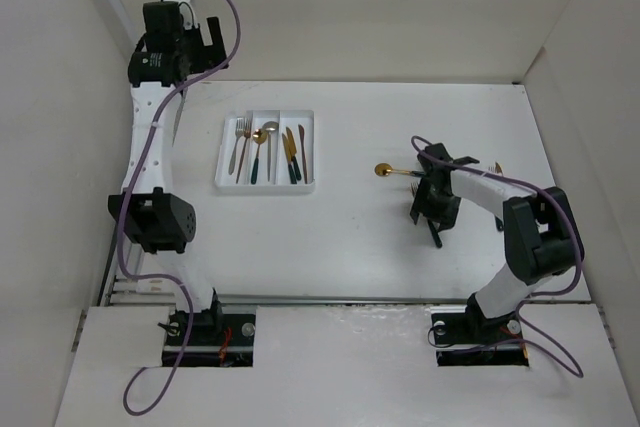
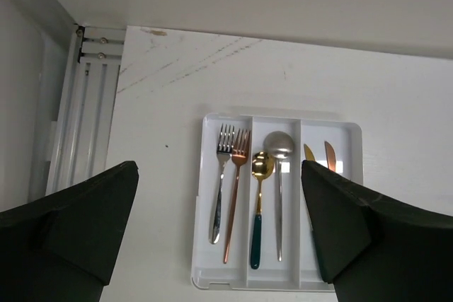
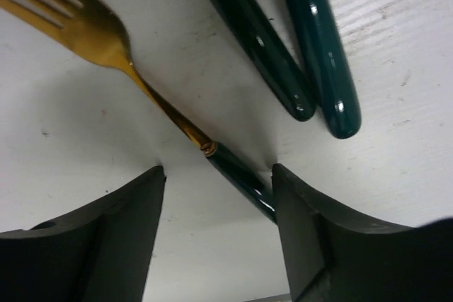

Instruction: Sort the eating utensils into containers

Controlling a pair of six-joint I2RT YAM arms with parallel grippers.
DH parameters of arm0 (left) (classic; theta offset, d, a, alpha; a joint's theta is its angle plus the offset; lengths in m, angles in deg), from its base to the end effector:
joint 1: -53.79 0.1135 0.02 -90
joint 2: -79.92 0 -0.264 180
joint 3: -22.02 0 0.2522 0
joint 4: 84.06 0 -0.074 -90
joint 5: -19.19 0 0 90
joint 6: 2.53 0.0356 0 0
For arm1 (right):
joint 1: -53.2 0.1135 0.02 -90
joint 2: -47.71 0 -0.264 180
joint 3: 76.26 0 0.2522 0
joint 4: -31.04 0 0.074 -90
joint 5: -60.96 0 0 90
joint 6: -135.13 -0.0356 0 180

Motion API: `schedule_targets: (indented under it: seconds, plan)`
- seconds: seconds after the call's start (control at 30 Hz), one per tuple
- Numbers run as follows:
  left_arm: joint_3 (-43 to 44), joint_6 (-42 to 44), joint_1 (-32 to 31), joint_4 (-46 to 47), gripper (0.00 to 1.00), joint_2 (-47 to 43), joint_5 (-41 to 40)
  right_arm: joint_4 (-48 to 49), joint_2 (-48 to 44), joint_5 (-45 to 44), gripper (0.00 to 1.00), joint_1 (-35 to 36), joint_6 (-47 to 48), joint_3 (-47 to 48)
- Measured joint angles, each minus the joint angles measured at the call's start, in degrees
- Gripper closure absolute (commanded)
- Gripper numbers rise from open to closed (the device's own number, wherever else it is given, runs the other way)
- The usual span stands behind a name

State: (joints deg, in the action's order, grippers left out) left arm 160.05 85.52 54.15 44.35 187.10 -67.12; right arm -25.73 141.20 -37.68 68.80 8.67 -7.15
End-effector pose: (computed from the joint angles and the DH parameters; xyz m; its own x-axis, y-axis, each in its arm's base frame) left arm 0.4169 0.0003 0.4563 -0.3558 -0.0362 -0.9339 0.0418 0.9976 -0.0546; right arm 0.2736 0.0708 0.1650 -0.9102 0.3559 -0.2119 0.3696 0.9288 -0.0280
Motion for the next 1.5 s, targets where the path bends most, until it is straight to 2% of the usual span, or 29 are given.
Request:
schedule_targets:
  seconds: [0.07,0.33,0.4,0.47,0.5,0.57,0.6,0.77,0.93,1.07,1.2,1.33,1.5]
  plan:
    - [0.42,-0.37,0.13,-0.42,0.0,-1.07,-0.7,0.39,0.0,-0.04,0.4,0.83,0.02,0.0]
    - [-1.55,-1.53,0.15,-2.32,0.0,-1.75,-0.11,1.44,1.05,-2.38,0.38,4.79,-0.04,1.01]
    - [-2.82,-1.42,0.13,-2.82,0.0,-1.75,0.74,1.44,2.08,-3.37,0.44,5.18,0.0,2.27]
    - [-3.69,-1.27,0.13,-3.48,0.0,-1.75,1.42,1.44,3.56,-3.67,0.54,5.49,0.28,3.87]
    - [-3.89,-1.25,0.13,-3.8,0.0,-1.75,1.75,1.46,4.2,-3.69,0.66,5.51,0.35,4.57]
    - [-3.93,-1.11,0.13,-4.09,0.0,-1.75,2.32,1.73,4.79,-3.8,0.83,5.51,0.5,5.22]
    - [-3.93,-1.09,0.13,-4.07,0.0,-1.86,2.49,1.92,4.85,-3.76,1.0,5.51,0.55,5.29]
    - [-4.61,0.04,0.13,-4.17,0.03,-2.97,6.1,1.95,4.79,-3.82,1.0,5.81,1.07,5.4]
    - [-5.95,4.35,-0.26,-5.64,0.12,-3.65,15.3,0.15,4.37,-4.57,1.0,8.9,1.49,9.33]
    - [-7.96,7.72,-2.49,-7.28,0.12,-3.76,24.2,0.26,2.6,-5.09,1.0,12.61,-0.48,20.9]
    - [-9.86,11.08,-7.37,-9.57,0.07,-3.76,29.51,3.89,1.92,-5.46,1.0,16.0,-4.42,35.32]
    - [-11.69,13.46,-12.2,-11.3,0.05,-3.76,34.18,7.96,5.62,-6.08,1.0,19.34,-8.04,47.58]
    - [-13.9,14.4,-16.06,-11.19,0.04,-3.78,36.26,10.4,13.11,-4.87,1.0,22.43,-11.26,54.49]
